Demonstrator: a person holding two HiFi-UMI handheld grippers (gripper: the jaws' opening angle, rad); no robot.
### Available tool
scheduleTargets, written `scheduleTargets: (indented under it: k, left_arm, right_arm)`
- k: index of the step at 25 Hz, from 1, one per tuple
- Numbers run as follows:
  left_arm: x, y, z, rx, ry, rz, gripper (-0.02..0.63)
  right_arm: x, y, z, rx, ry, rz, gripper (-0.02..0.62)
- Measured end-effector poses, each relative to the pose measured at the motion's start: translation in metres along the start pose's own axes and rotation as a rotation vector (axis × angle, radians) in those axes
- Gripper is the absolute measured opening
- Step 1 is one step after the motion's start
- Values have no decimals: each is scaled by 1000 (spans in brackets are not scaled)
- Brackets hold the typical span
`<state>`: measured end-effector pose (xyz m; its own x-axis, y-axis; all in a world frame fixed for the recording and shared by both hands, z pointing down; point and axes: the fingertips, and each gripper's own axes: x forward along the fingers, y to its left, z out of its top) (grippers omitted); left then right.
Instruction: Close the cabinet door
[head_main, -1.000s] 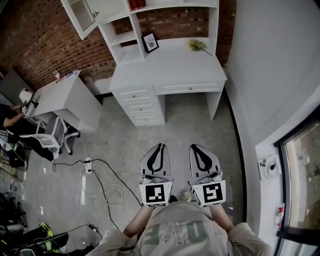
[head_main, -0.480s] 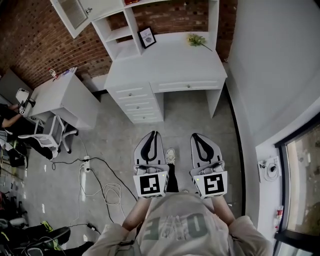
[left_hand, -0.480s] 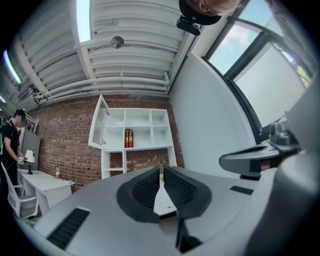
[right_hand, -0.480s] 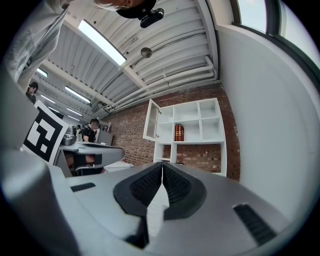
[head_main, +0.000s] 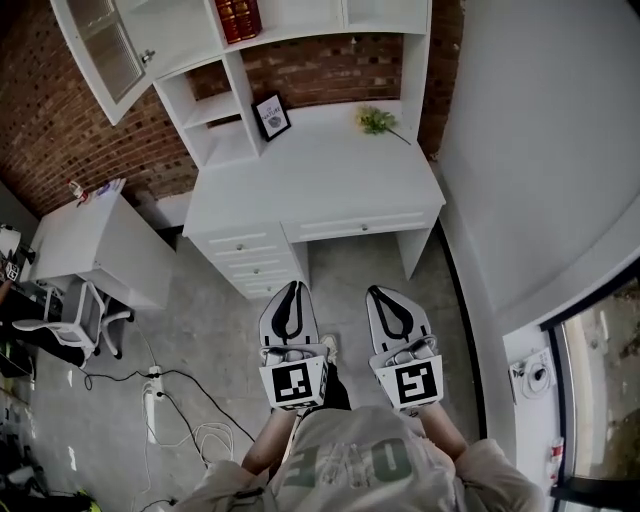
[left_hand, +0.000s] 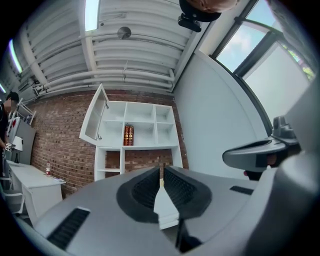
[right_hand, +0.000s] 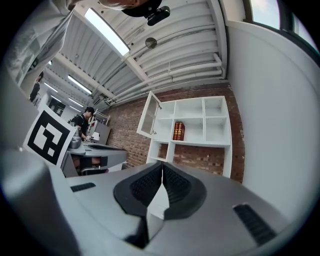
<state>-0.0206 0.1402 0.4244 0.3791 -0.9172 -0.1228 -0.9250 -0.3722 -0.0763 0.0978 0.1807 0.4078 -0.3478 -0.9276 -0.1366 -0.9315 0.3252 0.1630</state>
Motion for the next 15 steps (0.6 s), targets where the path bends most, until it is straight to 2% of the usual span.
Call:
scheduleTargets:
  k: [6,15]
  left_arm:
    - [112,55,0,1,-21,-10,32]
    - [269,152,6,-5,-58,3,32]
  right_arm:
    - [116,-39,-8,17,6,-25,17]
    - [304,-65,-7,42,-39,14,17]
